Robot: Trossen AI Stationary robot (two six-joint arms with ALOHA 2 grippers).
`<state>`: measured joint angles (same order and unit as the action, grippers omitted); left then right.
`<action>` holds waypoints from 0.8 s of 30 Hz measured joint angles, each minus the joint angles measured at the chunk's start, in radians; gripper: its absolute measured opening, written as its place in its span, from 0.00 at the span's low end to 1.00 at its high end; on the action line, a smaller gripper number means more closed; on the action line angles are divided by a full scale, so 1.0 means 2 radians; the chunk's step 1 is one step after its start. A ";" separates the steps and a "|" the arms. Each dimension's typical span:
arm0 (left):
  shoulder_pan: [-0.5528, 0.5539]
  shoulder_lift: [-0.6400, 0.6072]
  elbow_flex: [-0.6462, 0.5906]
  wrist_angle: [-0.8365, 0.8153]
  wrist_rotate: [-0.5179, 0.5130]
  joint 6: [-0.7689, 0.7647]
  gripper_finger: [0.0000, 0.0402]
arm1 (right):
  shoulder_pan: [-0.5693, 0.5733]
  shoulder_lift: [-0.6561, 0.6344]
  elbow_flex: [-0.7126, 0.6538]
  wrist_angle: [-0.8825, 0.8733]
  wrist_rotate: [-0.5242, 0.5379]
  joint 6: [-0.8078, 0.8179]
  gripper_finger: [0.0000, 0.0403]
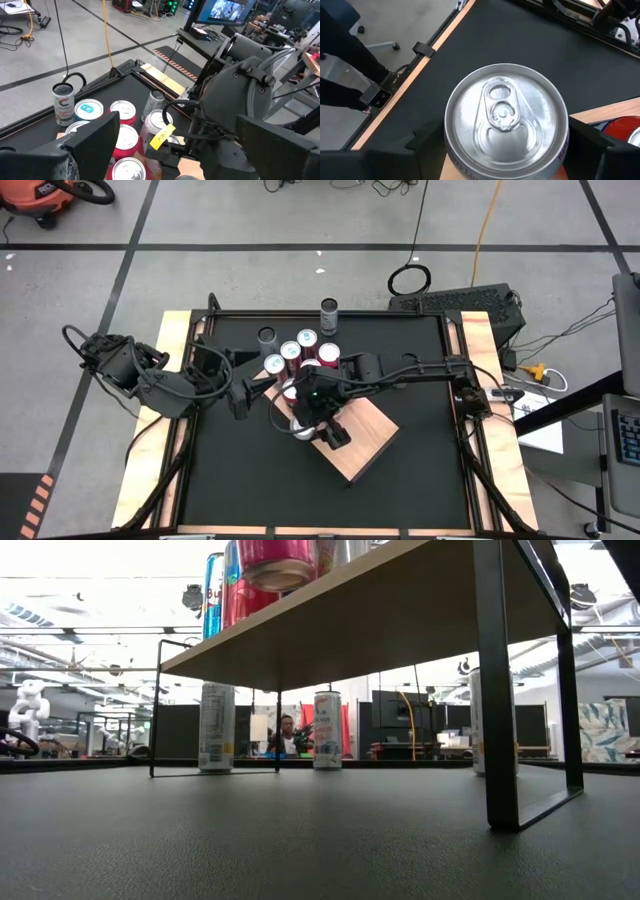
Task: Place canned beverage on shelf
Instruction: Put the pink soda can on the shelf aligned with the other pink soda cans
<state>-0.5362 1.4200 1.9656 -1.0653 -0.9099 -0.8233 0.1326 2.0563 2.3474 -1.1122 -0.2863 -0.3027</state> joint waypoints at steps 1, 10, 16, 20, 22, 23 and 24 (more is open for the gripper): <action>0.000 0.000 0.000 0.000 0.001 0.000 0.99 | 0.000 0.000 0.000 0.000 0.000 0.000 0.70; 0.000 0.000 0.000 0.000 0.011 -0.001 0.99 | 0.000 0.000 0.000 -0.013 0.001 -0.005 0.70; 0.000 0.000 0.000 0.000 0.012 -0.001 0.99 | 0.000 0.001 0.000 -0.016 0.001 -0.008 0.70; 0.000 0.000 0.000 0.000 0.012 -0.001 0.99 | 0.000 0.001 0.000 -0.015 0.001 -0.012 0.70; 0.000 0.000 0.000 0.000 0.012 -0.001 0.99 | 0.000 0.001 0.000 -0.015 0.001 -0.012 0.70; 0.000 0.000 0.000 0.000 0.012 -0.001 0.99 | 0.000 0.001 0.000 -0.015 0.001 -0.013 0.70; 0.000 0.000 0.000 0.000 0.012 -0.001 0.99 | 0.000 0.001 0.000 -0.015 0.001 -0.014 0.70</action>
<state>-0.5362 1.4200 1.9656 -1.0649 -0.8860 -0.8261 0.1322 2.0583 2.3474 -1.1427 -0.2844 -0.3309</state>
